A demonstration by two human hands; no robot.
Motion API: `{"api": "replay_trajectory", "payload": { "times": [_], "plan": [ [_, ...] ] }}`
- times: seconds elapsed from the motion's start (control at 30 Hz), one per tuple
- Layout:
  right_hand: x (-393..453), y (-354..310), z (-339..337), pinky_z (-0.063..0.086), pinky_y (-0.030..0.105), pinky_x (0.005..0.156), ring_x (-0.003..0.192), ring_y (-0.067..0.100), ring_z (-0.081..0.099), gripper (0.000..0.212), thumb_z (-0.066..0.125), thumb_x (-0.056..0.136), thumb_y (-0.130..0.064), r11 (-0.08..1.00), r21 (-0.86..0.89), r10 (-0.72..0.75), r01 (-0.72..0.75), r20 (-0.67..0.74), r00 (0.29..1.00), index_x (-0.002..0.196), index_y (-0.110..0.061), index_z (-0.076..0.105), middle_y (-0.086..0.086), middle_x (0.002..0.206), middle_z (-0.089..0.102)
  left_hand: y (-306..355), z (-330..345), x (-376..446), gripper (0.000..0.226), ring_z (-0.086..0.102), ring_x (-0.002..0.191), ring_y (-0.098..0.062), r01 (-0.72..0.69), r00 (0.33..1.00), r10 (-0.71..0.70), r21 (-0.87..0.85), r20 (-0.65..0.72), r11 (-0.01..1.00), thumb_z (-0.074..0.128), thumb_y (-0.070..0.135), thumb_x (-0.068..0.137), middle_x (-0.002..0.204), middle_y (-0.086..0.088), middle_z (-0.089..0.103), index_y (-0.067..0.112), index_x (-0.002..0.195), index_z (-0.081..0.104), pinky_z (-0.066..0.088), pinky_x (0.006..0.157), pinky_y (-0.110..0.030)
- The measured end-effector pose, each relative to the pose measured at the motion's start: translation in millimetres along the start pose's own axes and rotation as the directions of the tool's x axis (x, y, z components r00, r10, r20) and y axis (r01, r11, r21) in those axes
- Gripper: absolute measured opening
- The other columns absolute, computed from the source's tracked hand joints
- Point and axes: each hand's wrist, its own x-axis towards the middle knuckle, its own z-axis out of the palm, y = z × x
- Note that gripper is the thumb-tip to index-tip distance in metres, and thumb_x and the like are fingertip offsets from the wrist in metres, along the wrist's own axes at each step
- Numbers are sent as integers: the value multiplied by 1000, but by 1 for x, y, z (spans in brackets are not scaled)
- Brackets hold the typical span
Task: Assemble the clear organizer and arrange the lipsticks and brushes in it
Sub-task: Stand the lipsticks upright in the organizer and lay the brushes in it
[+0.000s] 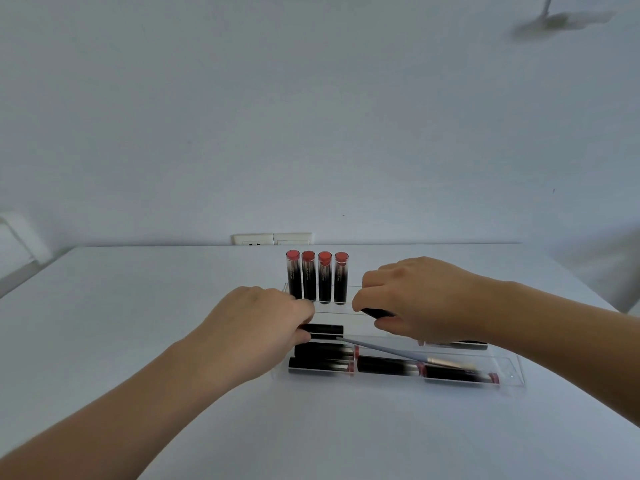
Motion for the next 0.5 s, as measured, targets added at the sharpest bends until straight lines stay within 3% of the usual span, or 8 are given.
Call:
{"api": "replay_trajectory", "payload": {
  "times": [0.2, 0.37, 0.43, 0.5],
  "plan": [
    [-1, 0, 1, 46, 34, 74, 96, 18, 55, 22, 50, 98, -30, 1000, 16, -3, 4, -10, 1000, 120, -29, 55, -8, 107, 58, -7, -1, 4, 26, 66, 91, -21, -43, 997, 43, -11, 60, 999, 46, 49, 102, 105, 9, 70, 30, 113, 59, 48, 74, -32],
    [-1, -1, 1, 49, 36, 77, 98, 17, 55, 25, 50, 98, -30, 1000, 28, 2, -1, -6, 1000, 123, -30, 54, -8, 111, 57, -4, -10, 6, 23, 64, 81, -21, -182, 982, 187, 102, -35, 978, 41, 46, 105, 99, 9, 62, 34, 117, 57, 32, 60, -31],
    [-2, -1, 1, 48, 36, 77, 99, 18, 55, 26, 50, 98, -30, 999, 33, 4, -4, -7, 1000, 124, -29, 55, -7, 111, 58, 0, -14, 8, 19, 57, 68, -22, -254, 964, 261, 114, -49, 960, 47, 30, 103, 89, 8, 54, 36, 117, 58, 25, 51, -30],
    [-1, -1, 1, 49, 37, 78, 100, 19, 55, 26, 50, 99, -30, 1000, 31, 7, -7, 0, 1000, 125, -29, 55, -7, 112, 58, 3, -15, 13, 51, 52, 65, -22, -318, 947, 321, 86, -16, 944, 50, 4, 90, 89, 8, 48, 40, 126, 54, 21, 47, -30]
  ]
}}
